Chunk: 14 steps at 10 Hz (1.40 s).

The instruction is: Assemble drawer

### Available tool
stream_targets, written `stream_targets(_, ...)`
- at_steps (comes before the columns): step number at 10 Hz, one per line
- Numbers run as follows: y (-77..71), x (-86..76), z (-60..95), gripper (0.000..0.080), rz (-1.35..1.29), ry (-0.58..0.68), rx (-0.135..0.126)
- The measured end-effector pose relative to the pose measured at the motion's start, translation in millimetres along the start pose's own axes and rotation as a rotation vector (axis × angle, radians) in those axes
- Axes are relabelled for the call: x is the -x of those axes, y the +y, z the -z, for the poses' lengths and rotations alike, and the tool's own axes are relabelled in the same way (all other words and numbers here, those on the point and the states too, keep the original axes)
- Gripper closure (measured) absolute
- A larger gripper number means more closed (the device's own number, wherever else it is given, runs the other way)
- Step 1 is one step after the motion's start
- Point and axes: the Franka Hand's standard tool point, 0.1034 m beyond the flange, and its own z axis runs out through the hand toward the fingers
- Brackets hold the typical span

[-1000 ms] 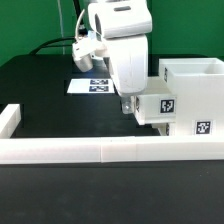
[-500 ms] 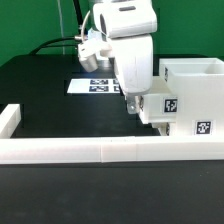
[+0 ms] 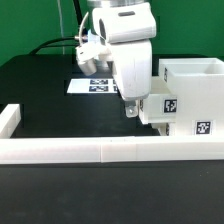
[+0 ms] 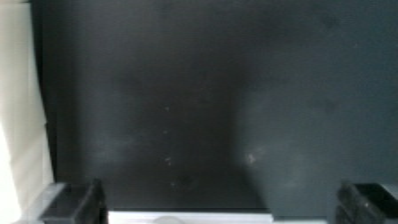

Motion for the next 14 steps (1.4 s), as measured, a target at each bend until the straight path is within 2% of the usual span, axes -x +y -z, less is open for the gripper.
stream_targets(1, 1.2, -9.2, -0.2, 0.0151, -0.009, 0.001, 0.000)
stream_targets(7, 3.9, -37.2, -1.9, 0.0151, -0.034, -0.007, -0.015)
stream_targets(10, 6.6, -41.6, 1.7, 0.0151, -0.033, -0.010, -0.027)
stream_targets(12, 5.2, -35.9, 1.3, 0.0151, -0.038, -0.012, -0.031)
stream_targets(14, 1.0, -13.6, 1.0, 0.0151, -0.039, -0.022, -0.038)
